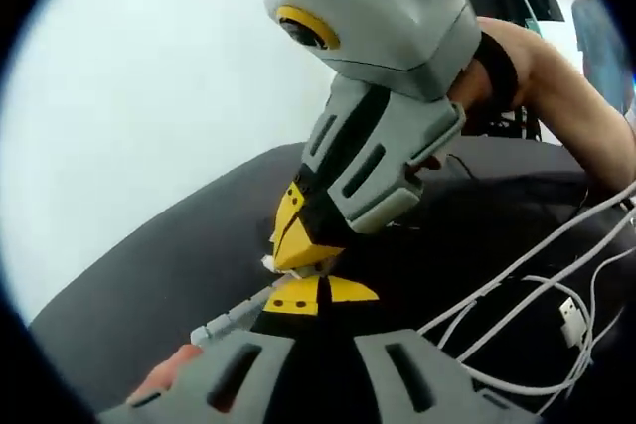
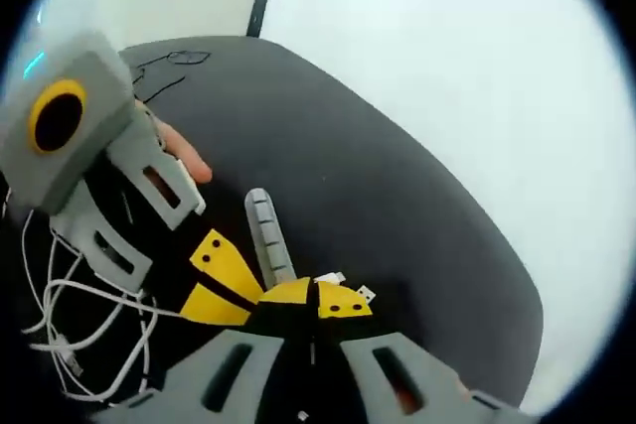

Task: Grab the wires, straighten them and put them on the rack

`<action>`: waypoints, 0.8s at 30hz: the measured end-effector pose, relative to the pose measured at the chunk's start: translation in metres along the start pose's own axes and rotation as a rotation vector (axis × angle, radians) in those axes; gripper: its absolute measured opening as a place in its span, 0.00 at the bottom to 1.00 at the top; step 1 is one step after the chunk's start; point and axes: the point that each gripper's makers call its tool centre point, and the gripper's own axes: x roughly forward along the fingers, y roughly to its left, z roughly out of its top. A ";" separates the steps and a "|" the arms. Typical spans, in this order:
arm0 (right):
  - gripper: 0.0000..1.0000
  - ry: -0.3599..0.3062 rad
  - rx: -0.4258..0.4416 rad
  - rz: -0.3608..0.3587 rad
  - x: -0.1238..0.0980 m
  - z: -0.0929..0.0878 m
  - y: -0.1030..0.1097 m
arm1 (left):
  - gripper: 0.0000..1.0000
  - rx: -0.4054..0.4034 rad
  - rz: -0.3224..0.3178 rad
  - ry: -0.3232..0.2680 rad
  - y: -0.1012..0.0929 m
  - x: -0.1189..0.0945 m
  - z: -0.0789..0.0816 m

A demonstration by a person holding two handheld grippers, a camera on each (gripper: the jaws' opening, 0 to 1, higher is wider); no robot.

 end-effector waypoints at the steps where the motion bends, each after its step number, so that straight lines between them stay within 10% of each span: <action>1: 0.00 -0.006 0.002 0.004 -0.001 -0.001 -0.001 | 0.00 -0.030 -0.006 0.001 0.001 0.000 0.000; 10: 0.00 0.048 -0.127 0.000 0.002 0.003 -0.001 | 0.00 -0.011 -0.011 -0.009 -0.001 -0.001 -0.001; 14: 0.00 -0.122 0.076 0.028 -0.016 0.021 -0.011 | 0.00 -0.017 -0.011 -0.014 0.001 0.000 0.000; 24: 0.00 -0.079 0.077 0.072 -0.010 0.004 0.006 | 0.00 -0.008 -0.013 -0.013 0.001 0.001 0.000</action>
